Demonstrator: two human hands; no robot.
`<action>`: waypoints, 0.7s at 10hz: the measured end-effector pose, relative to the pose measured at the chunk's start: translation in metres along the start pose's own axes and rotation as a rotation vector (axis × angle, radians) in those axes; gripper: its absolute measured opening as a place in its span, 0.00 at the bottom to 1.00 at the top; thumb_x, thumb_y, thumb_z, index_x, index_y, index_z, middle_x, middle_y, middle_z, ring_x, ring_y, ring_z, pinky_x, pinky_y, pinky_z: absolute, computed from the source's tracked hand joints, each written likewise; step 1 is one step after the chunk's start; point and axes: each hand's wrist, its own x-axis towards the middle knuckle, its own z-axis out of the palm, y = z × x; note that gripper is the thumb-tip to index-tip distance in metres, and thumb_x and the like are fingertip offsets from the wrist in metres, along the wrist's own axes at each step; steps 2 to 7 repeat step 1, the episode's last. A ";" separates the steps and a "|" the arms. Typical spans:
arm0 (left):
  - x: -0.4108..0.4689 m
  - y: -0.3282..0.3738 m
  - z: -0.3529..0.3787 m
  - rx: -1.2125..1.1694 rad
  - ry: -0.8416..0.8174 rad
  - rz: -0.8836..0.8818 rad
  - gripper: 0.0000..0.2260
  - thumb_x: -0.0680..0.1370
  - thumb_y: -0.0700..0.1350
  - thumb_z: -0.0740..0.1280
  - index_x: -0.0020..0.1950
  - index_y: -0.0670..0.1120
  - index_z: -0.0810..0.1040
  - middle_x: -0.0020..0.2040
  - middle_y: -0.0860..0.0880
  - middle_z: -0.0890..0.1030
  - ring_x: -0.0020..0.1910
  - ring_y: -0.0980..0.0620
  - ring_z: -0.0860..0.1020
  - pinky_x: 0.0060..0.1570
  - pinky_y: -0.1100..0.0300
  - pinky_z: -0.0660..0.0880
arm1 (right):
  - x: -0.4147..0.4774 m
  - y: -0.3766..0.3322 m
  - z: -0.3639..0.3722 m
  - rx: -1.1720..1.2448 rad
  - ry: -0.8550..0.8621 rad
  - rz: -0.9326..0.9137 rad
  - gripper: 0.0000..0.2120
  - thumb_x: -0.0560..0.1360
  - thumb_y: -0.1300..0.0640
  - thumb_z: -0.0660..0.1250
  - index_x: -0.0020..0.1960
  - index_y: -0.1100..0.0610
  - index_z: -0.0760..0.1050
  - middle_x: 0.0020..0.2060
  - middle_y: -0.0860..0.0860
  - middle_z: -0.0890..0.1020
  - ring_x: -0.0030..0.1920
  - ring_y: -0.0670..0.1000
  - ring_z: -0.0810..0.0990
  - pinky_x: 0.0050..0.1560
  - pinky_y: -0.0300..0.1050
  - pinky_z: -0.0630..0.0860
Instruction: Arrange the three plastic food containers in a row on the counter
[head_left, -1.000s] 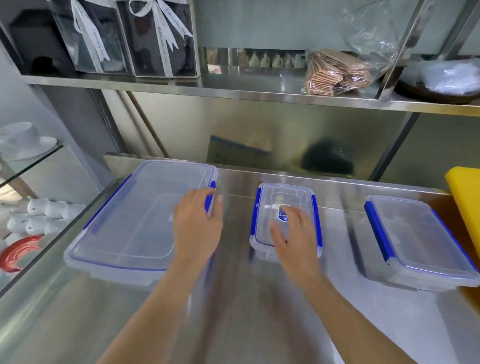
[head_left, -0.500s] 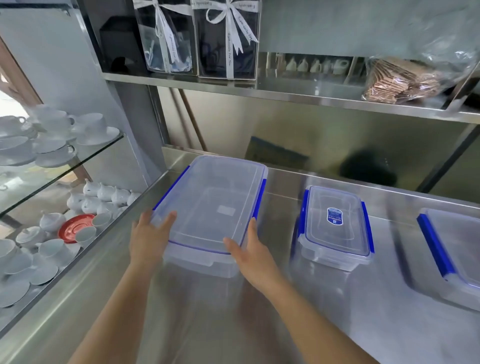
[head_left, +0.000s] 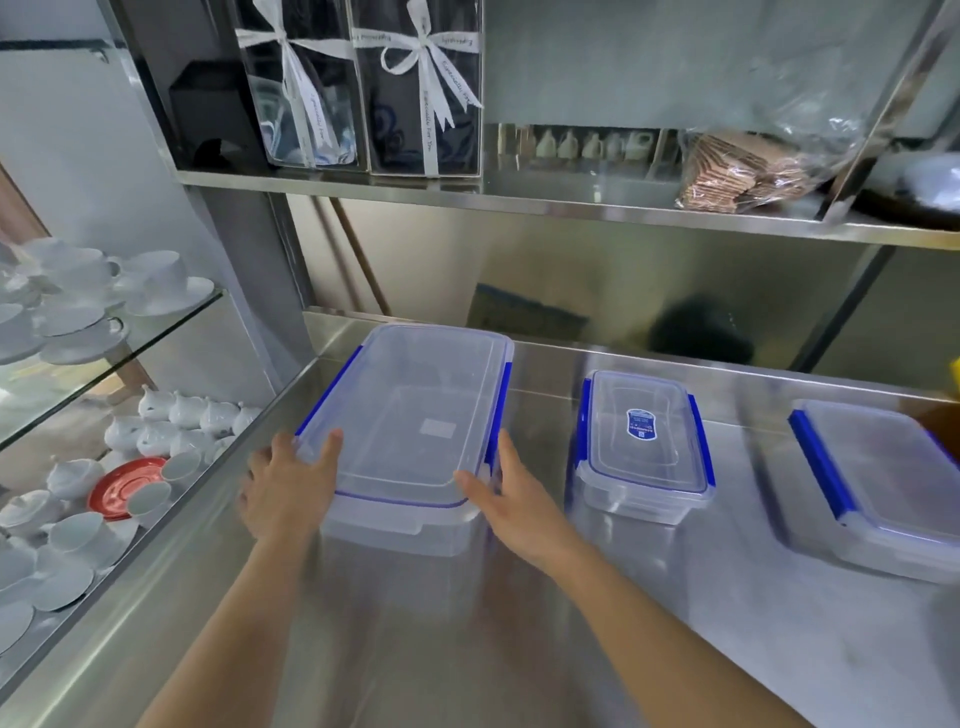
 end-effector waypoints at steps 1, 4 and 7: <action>-0.006 0.029 -0.014 -0.001 0.056 0.151 0.29 0.77 0.60 0.58 0.72 0.43 0.66 0.69 0.38 0.70 0.68 0.36 0.67 0.67 0.41 0.64 | -0.011 -0.015 -0.042 -0.108 0.211 -0.024 0.32 0.73 0.40 0.62 0.72 0.47 0.55 0.72 0.47 0.63 0.68 0.49 0.68 0.60 0.44 0.67; -0.006 0.029 -0.014 -0.001 0.056 0.151 0.29 0.77 0.60 0.58 0.72 0.43 0.66 0.69 0.38 0.70 0.68 0.36 0.67 0.67 0.41 0.64 | -0.011 -0.015 -0.042 -0.108 0.211 -0.024 0.32 0.73 0.40 0.62 0.72 0.47 0.55 0.72 0.47 0.63 0.68 0.49 0.68 0.60 0.44 0.67; -0.006 0.029 -0.014 -0.001 0.056 0.151 0.29 0.77 0.60 0.58 0.72 0.43 0.66 0.69 0.38 0.70 0.68 0.36 0.67 0.67 0.41 0.64 | -0.011 -0.015 -0.042 -0.108 0.211 -0.024 0.32 0.73 0.40 0.62 0.72 0.47 0.55 0.72 0.47 0.63 0.68 0.49 0.68 0.60 0.44 0.67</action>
